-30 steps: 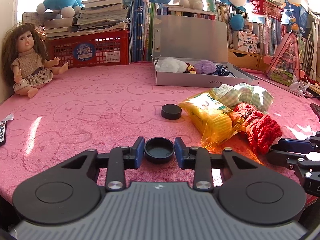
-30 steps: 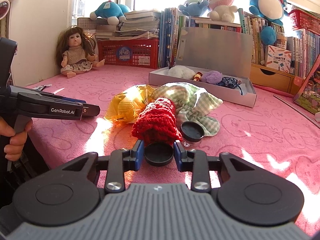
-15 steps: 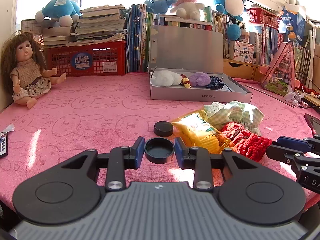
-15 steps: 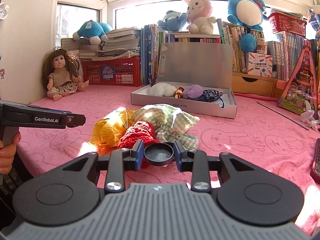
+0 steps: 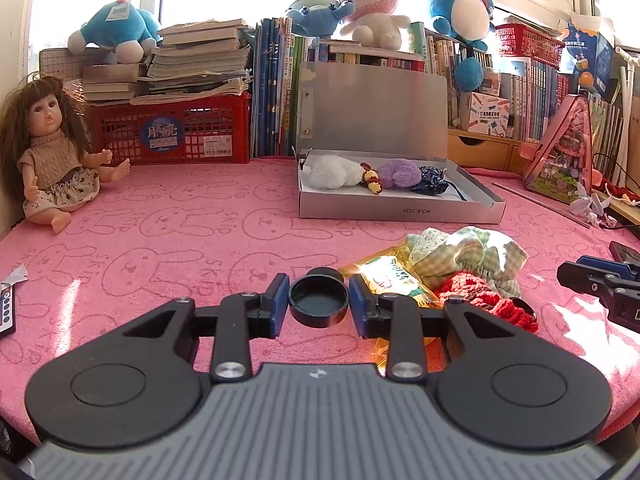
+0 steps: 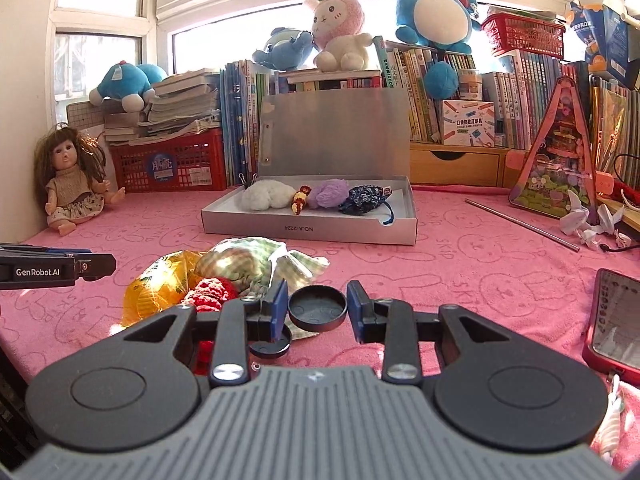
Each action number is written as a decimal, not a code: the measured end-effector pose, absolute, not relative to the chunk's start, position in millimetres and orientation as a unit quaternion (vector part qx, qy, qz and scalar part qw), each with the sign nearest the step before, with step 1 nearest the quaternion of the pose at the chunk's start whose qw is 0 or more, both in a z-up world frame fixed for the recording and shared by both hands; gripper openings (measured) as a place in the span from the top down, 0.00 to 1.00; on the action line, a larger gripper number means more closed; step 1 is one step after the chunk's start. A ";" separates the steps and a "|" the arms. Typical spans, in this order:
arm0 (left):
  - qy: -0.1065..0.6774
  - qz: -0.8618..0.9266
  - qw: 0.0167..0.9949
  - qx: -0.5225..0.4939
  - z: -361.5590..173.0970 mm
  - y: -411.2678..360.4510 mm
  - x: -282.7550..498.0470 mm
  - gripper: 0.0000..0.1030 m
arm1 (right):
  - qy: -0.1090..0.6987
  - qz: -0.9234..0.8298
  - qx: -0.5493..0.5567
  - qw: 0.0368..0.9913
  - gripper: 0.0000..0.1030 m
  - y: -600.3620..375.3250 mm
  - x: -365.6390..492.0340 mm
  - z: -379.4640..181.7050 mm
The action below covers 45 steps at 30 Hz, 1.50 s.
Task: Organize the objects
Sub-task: 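Carry both black lids toward the white box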
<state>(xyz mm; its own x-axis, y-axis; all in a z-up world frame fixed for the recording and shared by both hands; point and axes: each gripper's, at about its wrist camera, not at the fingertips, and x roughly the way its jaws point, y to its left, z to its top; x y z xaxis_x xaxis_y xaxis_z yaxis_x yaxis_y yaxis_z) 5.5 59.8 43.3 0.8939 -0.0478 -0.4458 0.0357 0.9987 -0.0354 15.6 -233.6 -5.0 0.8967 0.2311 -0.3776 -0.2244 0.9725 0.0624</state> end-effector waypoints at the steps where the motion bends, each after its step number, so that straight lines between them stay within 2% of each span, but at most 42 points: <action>1: 0.231 -0.022 0.973 -0.013 43.6 59.2 7.0 0.63 | 0.199 0.113 0.010 0.973 0.65 -234.5 18.7 -5.3; 20: 0.250 -0.043 0.967 -0.013 59.7 44.2 67.4 0.63 | 0.239 0.067 0.008 0.969 0.65 -247.4 78.7 9.3; 45: 0.260 -0.056 0.963 -0.044 86.3 32.0 165.2 0.63 | 0.243 0.078 0.013 0.967 0.64 -260.5 157.9 39.3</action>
